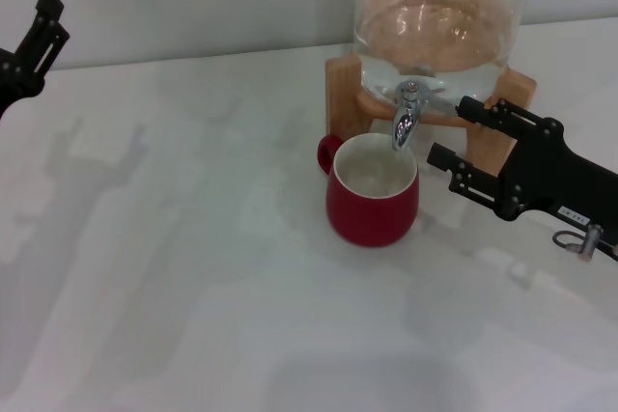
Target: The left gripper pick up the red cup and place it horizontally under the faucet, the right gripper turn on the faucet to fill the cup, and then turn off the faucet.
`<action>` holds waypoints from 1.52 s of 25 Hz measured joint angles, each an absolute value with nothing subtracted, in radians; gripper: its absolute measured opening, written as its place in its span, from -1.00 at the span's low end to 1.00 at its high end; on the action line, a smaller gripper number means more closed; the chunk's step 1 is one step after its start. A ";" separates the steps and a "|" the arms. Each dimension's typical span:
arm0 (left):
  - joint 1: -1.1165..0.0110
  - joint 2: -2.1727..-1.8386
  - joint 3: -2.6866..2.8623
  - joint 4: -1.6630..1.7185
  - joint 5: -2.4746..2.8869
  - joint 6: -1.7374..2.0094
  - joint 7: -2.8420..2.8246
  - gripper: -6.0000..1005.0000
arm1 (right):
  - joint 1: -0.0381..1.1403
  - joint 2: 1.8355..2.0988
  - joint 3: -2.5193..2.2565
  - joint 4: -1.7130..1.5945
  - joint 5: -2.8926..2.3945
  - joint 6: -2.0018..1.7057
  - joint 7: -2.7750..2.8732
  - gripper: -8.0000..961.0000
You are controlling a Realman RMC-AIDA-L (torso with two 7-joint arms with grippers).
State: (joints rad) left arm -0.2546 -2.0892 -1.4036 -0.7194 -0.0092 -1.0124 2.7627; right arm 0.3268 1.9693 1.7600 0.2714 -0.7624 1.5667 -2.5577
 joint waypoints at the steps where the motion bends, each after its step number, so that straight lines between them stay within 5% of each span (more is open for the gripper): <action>1: -0.255 -2.089 -1.404 -0.719 -0.009 -1.012 2.763 0.77 | 0.327 1.969 1.760 0.271 -0.761 1.566 -2.559 0.41; 38: -0.257 -2.088 -1.402 -0.719 -0.009 -1.023 2.754 0.77 | 0.301 1.962 1.809 0.283 -0.757 1.578 -2.574 0.41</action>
State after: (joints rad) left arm -0.2569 -2.0884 -1.4021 -0.7194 -0.0092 -1.0232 2.7539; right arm 0.3013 1.9619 1.8087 0.2834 -0.7572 1.5779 -2.5741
